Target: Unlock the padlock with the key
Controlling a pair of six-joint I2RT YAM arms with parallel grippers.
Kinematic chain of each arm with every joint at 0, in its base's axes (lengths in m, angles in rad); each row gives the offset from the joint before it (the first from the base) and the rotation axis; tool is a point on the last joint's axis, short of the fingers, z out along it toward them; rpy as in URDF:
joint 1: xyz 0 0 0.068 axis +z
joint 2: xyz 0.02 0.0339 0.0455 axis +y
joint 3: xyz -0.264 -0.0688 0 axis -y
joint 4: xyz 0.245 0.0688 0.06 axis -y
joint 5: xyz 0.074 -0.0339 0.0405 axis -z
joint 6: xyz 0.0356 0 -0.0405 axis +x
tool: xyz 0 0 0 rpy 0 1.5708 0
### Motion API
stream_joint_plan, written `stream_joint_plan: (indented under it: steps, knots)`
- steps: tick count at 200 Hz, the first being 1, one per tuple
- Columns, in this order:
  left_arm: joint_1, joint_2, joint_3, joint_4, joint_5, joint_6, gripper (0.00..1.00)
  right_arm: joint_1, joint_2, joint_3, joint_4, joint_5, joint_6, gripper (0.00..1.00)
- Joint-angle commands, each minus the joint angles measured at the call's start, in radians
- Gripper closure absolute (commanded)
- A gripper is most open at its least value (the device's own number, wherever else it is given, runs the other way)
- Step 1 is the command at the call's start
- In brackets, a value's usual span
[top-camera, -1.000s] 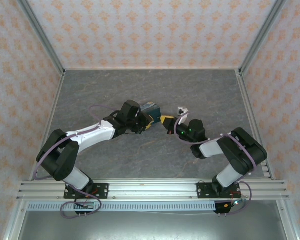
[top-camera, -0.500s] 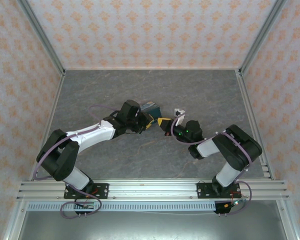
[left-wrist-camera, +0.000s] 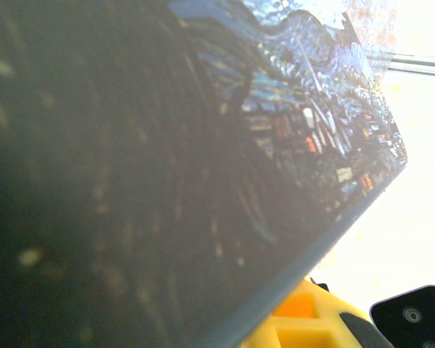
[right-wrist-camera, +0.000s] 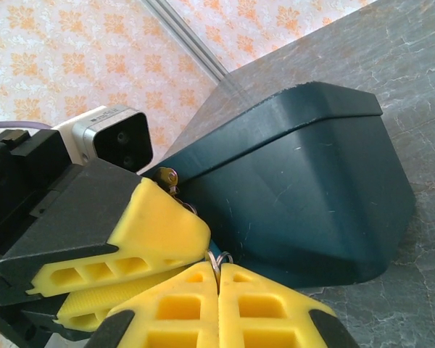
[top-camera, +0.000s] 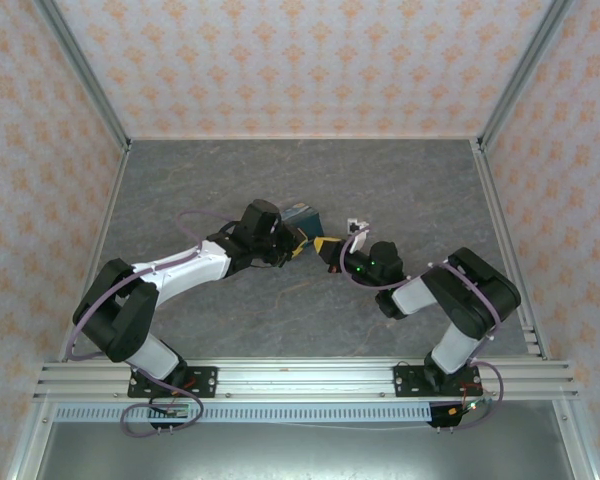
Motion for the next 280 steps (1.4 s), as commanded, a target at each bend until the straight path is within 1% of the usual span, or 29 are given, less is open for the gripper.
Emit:
stream_joint_plan:
  steps: [1,55,99,225,280]
  knots:
    - [0.001,-0.043,0.001,0.025,-0.024,-0.003,0.98,0.010,0.017,0.027,0.046,-0.007,0.002,1.00]
    - [-0.001,-0.046,0.011,0.023,-0.025,-0.005,0.98,0.012,0.051,0.018,0.052,0.006,-0.002,1.00]
    - [-0.001,-0.046,0.010,0.027,-0.025,-0.011,0.98,0.011,0.030,-0.004,0.076,0.051,0.009,1.00]
    - [0.000,-0.048,0.007,0.035,-0.019,-0.015,0.98,0.013,0.066,0.037,0.118,-0.012,0.063,1.00]
    - [0.000,-0.053,0.004,0.040,-0.017,-0.021,0.98,0.016,0.072,0.050,0.117,-0.015,0.074,1.00]
